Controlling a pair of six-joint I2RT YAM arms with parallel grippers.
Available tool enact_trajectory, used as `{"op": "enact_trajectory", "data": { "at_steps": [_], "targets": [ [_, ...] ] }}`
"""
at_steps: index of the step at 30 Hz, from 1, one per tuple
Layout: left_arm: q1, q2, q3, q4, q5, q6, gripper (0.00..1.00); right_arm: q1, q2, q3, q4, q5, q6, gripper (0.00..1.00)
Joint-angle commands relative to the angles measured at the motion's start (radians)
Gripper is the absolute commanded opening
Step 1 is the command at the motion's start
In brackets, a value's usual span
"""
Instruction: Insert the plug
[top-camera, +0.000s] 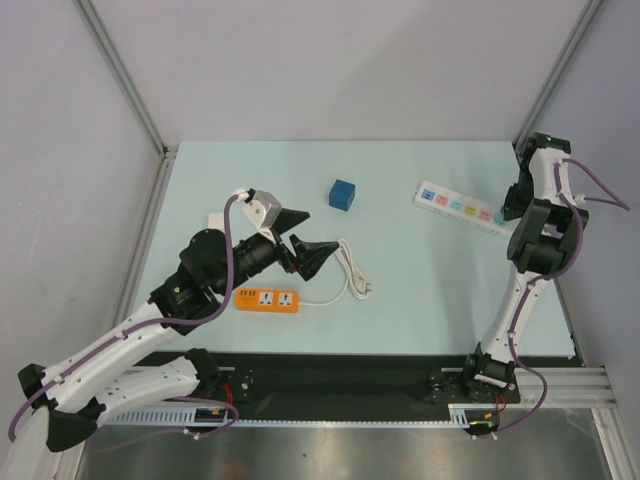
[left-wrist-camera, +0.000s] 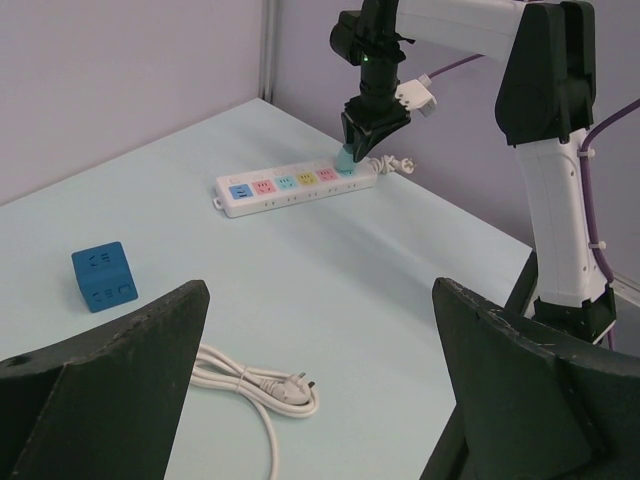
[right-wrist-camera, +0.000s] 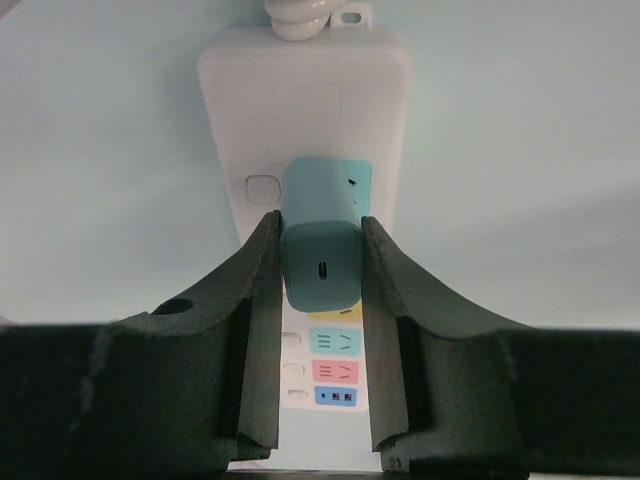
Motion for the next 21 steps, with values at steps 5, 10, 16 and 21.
{"op": "enact_trajectory", "data": {
  "at_steps": [5, 10, 16, 21],
  "targets": [
    [0.000, -0.003, -0.003, 0.023, -0.013, 0.028, 1.00, 0.034, 0.110, 0.012, -0.179, 0.026, 0.009, 0.00],
    [-0.001, 0.002, -0.005, 0.023, -0.015, 0.028, 1.00, 0.034, 0.146, 0.006, -0.179, 0.019, 0.006, 0.00],
    [0.000, 0.007, -0.003, 0.022, -0.009, 0.026, 1.00, 0.028, 0.130, -0.095, -0.130, 0.022, 0.001, 0.00],
    [0.002, 0.010, -0.002, 0.022, -0.010, 0.026, 1.00, 0.004, 0.120, -0.204, -0.064, 0.013, -0.017, 0.00]
  ]
}}
